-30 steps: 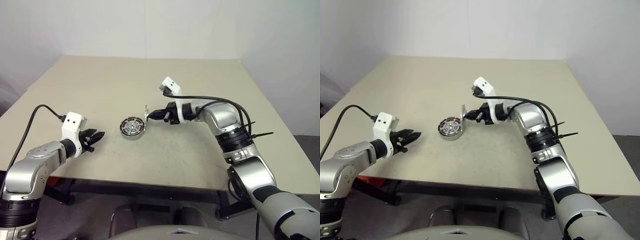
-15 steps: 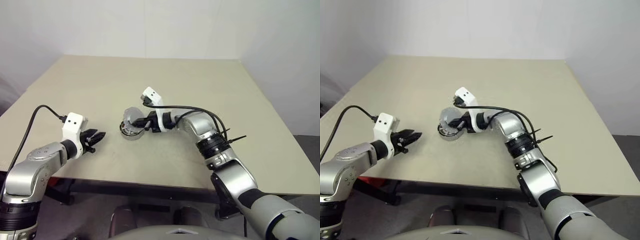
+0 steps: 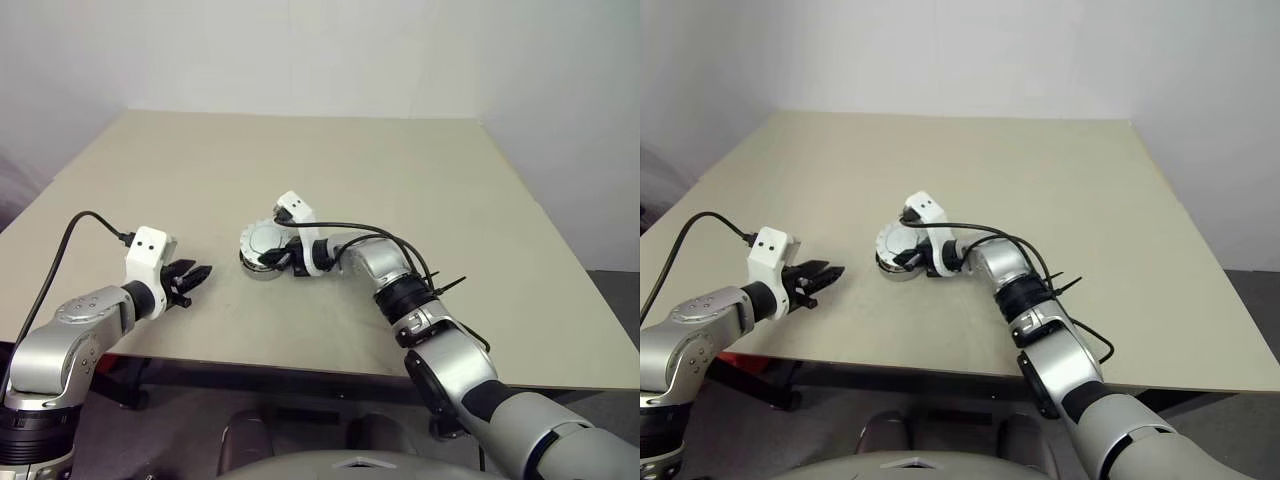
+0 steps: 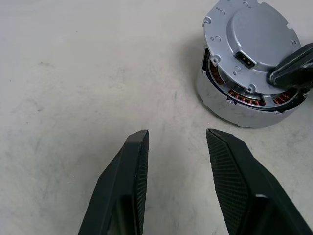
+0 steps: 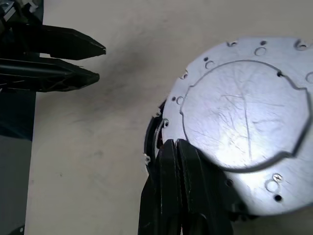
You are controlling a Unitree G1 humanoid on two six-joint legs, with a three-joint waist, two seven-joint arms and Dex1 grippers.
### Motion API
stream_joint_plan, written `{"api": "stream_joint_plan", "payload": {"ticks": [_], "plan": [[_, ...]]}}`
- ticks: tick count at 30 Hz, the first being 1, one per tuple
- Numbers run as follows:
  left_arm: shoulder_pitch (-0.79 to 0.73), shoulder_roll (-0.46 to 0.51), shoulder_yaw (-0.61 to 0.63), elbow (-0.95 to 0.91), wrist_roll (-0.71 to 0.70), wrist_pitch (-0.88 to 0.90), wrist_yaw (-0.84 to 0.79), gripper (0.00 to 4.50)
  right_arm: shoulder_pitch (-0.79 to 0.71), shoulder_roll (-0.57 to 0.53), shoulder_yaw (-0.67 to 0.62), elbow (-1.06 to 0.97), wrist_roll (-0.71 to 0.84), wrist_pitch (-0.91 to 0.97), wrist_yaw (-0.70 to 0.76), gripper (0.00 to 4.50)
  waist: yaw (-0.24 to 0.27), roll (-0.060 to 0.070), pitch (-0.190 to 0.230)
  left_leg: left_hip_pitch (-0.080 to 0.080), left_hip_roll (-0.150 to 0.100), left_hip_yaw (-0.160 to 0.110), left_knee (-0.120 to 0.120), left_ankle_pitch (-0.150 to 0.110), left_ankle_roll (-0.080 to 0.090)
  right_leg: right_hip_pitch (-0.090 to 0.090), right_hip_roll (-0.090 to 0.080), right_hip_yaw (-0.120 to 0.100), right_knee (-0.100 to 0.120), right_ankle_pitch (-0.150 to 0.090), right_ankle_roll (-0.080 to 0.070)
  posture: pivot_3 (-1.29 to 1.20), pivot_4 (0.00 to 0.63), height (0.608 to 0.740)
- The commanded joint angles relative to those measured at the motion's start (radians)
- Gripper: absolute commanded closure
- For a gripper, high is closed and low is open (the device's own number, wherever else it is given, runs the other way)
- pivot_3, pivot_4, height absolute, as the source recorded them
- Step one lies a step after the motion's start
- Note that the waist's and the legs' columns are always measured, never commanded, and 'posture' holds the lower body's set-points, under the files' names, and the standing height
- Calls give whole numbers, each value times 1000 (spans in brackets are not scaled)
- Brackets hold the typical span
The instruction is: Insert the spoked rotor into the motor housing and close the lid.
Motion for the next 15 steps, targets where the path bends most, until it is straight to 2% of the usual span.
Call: {"api": "stream_joint_plan", "payload": {"ticks": [1,5,7,10,15], "plan": [[-25,7,22,-27,1,-9,1,2529,-12,-30,-13,-94,29,33,50,4472,0,0,0,0,0,0,0,0,0,0,0,0,0,0,0,0,0,740],[-31,5,19,-18,2,-15,-3,2529,12,-117,-35,-292,157,106,246,4472,4,0,0,0,0,0,0,0,0,0,0,0,-1,0,0,0,0,740],[-31,5,16,-14,4,-18,-6,2529,5,-141,-59,-346,205,131,284,4472,4,0,0,0,0,0,0,0,1,0,0,0,-1,0,0,0,0,740],[-34,5,9,-10,7,-20,-10,2529,-14,-138,-74,-331,212,114,267,4472,-1,-1,0,1,0,0,-1,0,1,0,0,0,-1,0,0,0,0,740],[-55,7,-2,0,11,-20,-15,2529,-76,-54,-87,-89,137,-41,154,4472,-3,-1,0,1,0,0,0,0,0,-1,0,0,0,-1,2,0,0,740]]}}
